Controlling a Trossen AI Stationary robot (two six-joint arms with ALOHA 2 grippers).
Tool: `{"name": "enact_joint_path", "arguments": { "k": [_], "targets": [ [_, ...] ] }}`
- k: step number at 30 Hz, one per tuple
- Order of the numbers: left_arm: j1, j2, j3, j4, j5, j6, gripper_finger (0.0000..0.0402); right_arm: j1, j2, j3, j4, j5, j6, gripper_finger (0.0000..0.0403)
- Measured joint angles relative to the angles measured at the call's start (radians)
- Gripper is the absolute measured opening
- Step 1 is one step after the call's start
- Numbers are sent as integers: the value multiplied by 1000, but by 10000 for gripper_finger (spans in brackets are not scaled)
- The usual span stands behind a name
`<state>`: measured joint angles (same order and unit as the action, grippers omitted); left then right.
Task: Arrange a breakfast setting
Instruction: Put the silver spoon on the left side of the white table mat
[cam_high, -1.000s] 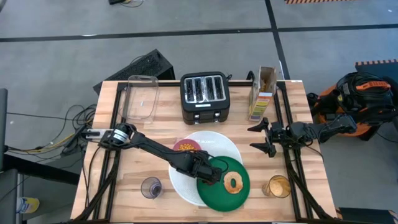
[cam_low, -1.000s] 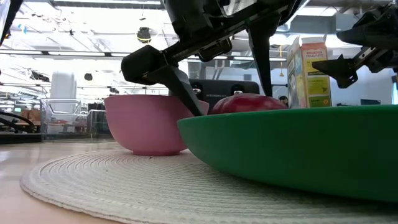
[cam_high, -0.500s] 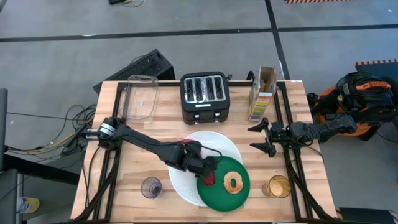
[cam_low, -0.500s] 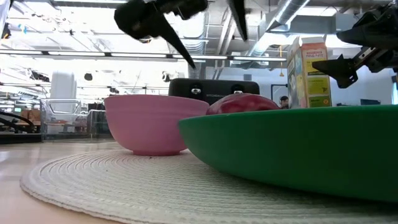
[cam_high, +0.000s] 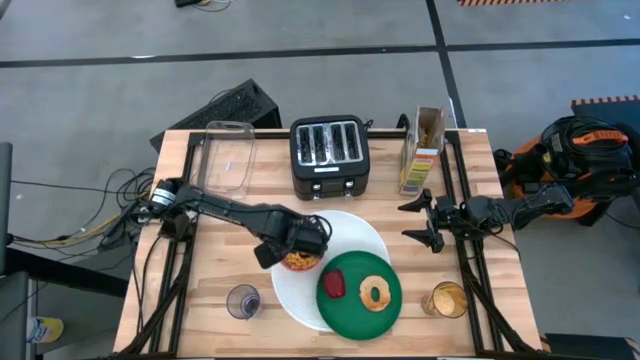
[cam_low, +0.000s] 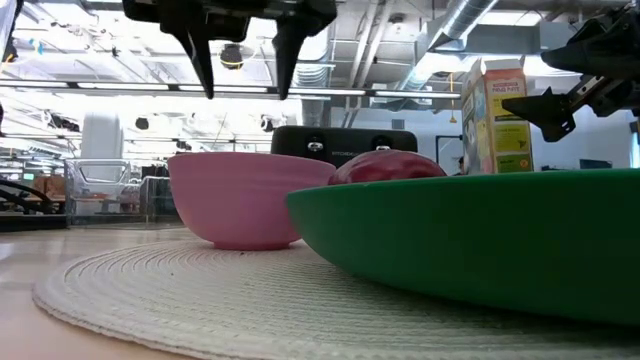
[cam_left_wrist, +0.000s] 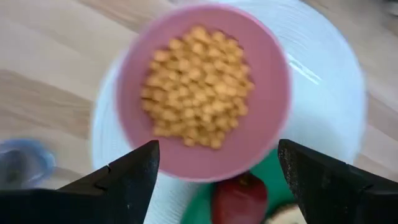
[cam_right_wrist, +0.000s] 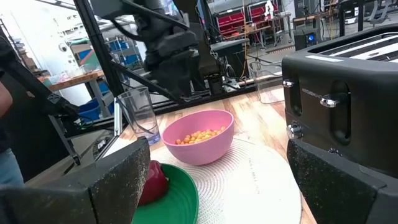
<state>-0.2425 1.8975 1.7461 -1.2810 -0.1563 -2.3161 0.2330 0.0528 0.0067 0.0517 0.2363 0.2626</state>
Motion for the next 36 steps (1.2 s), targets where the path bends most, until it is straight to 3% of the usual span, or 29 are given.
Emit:
{"name": "enact_joint_path", "arguments": {
  "k": [8,14,24,31,36],
  "targets": [
    [65,0,0,-36,85,42,299,0,0,0,0,0,0,398],
    [82,0,0,43,100,50,298,0,0,0,0,0,0,398],
    [166,0,1,-4,147,-80,296,0,0,0,0,0,0,398],
    [215,0,182,-284,289,-177,277,0,0,0,0,0,0,398],
    [220,-4,259,-282,309,-199,271,0,0,0,0,0,0,398]
  ]
}}
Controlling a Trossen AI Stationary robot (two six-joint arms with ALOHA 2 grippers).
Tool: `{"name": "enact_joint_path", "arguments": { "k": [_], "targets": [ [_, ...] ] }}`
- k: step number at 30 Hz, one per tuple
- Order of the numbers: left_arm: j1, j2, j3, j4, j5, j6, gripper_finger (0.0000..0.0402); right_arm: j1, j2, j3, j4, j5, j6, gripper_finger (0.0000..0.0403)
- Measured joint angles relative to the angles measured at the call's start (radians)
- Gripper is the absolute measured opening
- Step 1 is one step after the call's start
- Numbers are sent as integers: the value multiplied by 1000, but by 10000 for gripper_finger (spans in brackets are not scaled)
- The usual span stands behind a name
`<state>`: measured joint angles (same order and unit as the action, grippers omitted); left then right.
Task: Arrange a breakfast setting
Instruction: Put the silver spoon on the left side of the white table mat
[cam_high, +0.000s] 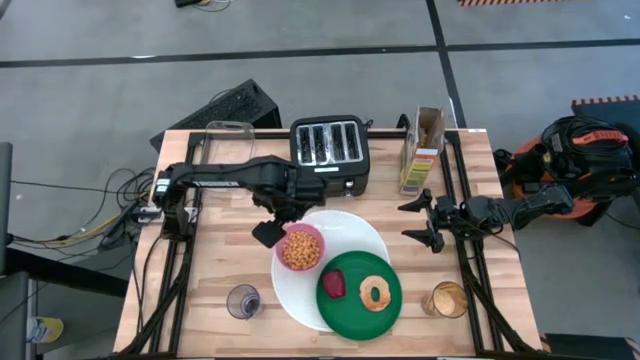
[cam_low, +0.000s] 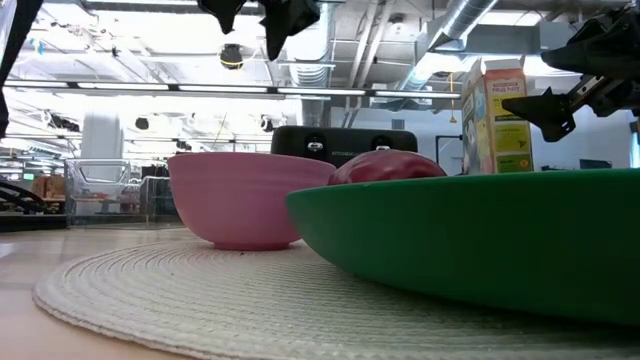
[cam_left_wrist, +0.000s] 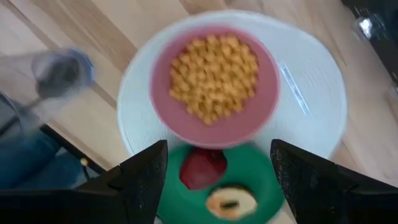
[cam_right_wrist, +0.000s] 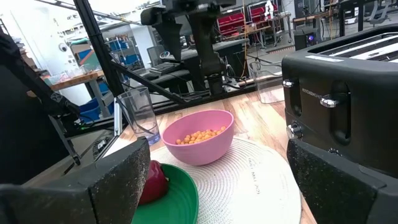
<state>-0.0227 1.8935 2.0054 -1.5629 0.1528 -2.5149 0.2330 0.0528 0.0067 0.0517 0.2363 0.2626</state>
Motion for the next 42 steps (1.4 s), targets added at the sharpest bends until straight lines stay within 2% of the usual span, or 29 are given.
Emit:
{"name": "enact_joint_path", "arguments": {
  "k": [6,10,14,19,23,27,35,42],
  "targets": [
    [3,0,2,48,-16,-4,270,0,0,0,0,0,0,398],
    [3,0,3,61,-114,30,270,0,0,0,0,0,0,398],
    [-17,0,3,38,-191,174,270,0,0,0,0,0,0,398],
    [-54,0,3,-6,-159,353,270,0,0,0,0,0,0,398],
    [-103,1,3,-7,-142,424,270,0,0,0,0,0,0,398],
    [-135,-2,3,-8,-82,621,270,0,0,0,0,0,0,398],
    [-214,-3,3,-8,-27,777,270,0,0,0,0,0,0,398],
    [-345,-9,2,-8,7,919,270,0,0,0,0,0,0,398]
  ]
}}
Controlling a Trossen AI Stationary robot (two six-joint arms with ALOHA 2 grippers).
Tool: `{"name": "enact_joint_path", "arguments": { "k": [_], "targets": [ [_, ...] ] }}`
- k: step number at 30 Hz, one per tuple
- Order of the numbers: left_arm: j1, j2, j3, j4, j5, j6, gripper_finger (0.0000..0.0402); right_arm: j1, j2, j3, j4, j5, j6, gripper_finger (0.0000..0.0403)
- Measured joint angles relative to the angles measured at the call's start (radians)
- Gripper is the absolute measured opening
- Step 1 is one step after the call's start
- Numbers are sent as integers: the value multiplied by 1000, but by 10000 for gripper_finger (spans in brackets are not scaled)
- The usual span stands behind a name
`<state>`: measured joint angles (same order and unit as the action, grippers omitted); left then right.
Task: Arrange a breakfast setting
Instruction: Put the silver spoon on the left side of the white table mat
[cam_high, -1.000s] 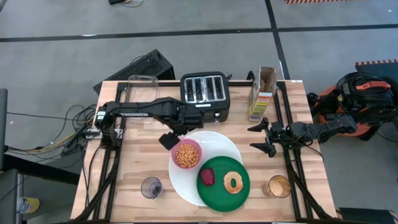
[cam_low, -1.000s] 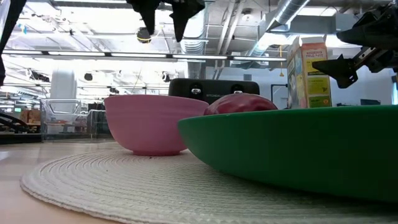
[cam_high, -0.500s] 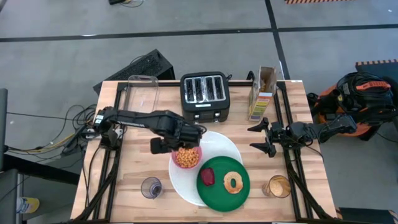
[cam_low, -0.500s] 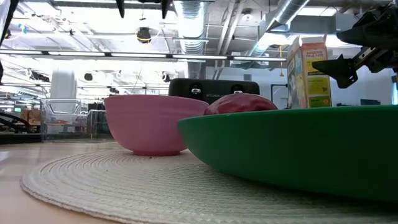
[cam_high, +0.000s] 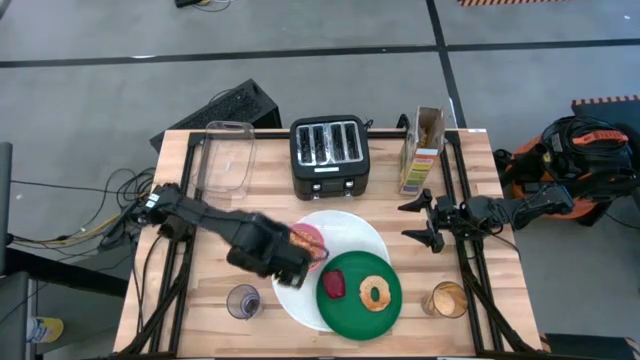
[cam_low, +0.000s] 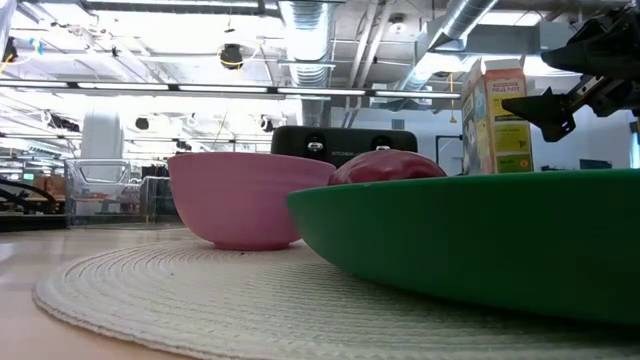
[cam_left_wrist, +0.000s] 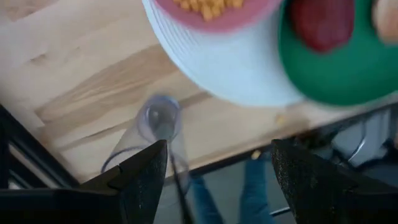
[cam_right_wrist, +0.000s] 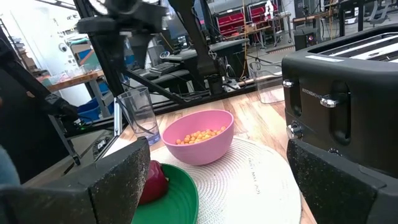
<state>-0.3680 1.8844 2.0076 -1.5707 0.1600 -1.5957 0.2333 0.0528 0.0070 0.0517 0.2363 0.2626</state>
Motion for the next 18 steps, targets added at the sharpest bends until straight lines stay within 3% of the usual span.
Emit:
{"name": "enact_joint_path", "arguments": {
  "k": [12,18],
  "targets": [
    [-307,-21,0,0,-73,59,270,0,0,0,0,0,0,398],
    [-371,-20,0,2,-177,62,270,0,0,0,0,0,0,398]
  ]
}}
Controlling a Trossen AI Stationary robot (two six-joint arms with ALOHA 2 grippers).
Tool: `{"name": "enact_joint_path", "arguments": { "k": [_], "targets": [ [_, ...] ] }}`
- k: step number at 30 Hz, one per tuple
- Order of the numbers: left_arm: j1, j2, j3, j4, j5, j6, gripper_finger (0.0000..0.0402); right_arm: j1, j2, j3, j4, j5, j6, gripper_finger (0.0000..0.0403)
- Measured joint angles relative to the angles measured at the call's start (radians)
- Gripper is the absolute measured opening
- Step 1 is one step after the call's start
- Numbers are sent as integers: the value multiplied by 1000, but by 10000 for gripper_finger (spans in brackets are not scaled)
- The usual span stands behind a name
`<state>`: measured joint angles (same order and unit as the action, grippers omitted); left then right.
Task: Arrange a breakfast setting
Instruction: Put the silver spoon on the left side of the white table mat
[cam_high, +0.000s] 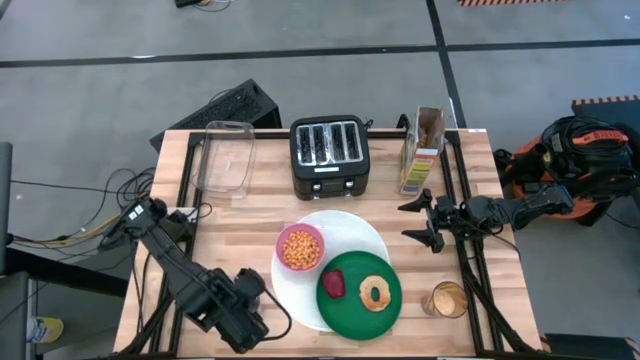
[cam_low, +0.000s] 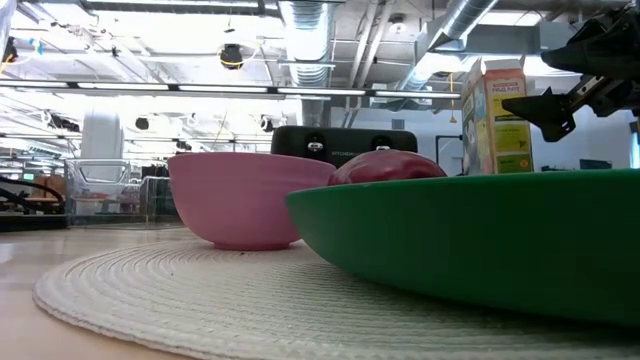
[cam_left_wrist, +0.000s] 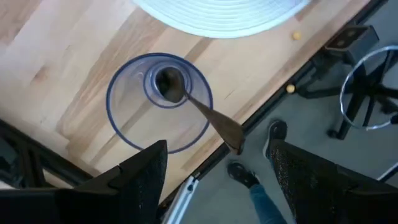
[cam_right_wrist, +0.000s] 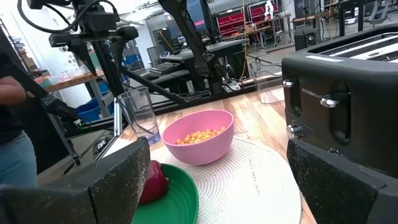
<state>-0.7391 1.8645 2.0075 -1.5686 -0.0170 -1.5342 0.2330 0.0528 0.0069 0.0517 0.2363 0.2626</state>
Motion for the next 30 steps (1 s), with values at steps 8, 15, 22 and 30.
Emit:
{"name": "enact_joint_path", "arguments": {
  "k": [8,15,22,30],
  "targets": [
    [-10,1,0,42,-12,68,270,0,0,0,0,0,0,398],
    [-13,1,0,39,-43,88,270,0,0,0,0,0,0,398],
    [-9,3,-67,79,-34,102,270,0,0,0,0,0,0,398],
    [-7,3,-80,99,-44,113,270,0,0,0,0,0,0,398]
  ]
}}
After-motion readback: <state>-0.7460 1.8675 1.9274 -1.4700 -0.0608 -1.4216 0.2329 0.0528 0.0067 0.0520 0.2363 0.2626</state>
